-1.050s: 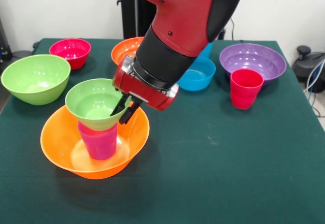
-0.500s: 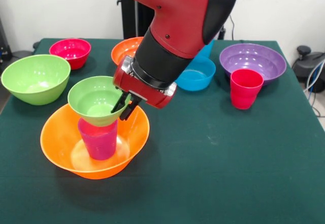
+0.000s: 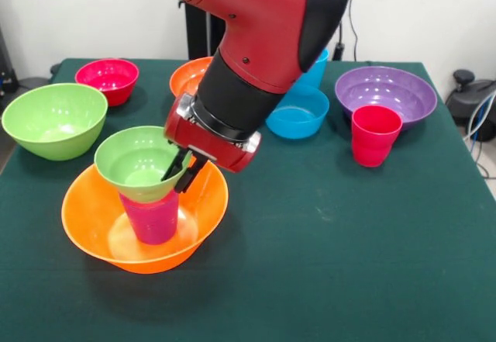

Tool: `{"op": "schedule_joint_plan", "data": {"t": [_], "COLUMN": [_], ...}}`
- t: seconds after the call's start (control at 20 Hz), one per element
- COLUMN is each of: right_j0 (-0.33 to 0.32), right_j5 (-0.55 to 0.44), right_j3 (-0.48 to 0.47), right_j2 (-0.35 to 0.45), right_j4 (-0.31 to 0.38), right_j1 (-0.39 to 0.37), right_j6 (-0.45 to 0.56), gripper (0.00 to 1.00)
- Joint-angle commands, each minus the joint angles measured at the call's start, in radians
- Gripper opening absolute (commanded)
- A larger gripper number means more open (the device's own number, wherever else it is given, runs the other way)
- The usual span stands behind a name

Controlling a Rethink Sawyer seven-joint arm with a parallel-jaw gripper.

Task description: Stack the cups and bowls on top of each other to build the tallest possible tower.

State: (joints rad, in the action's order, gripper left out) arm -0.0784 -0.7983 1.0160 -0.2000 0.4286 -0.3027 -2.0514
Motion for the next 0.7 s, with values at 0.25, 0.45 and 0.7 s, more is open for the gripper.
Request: {"op": "schedule_joint_plan", "data": {"t": [0.25,0.45,0.7], "right_j0": [-0.028,-0.029,-0.036], "right_j5": [0.092,0.071,0.039], "right_j3": [0.092,0.097,0.100], "right_j2": [0.041,0.037,0.046], "right_j4": [0.084,0.065,0.035], "right_j1": [0.039,0.040,0.039], "right_j6": [0.075,0.058,0.052], "gripper": [0.00,1.00,1.00]}}
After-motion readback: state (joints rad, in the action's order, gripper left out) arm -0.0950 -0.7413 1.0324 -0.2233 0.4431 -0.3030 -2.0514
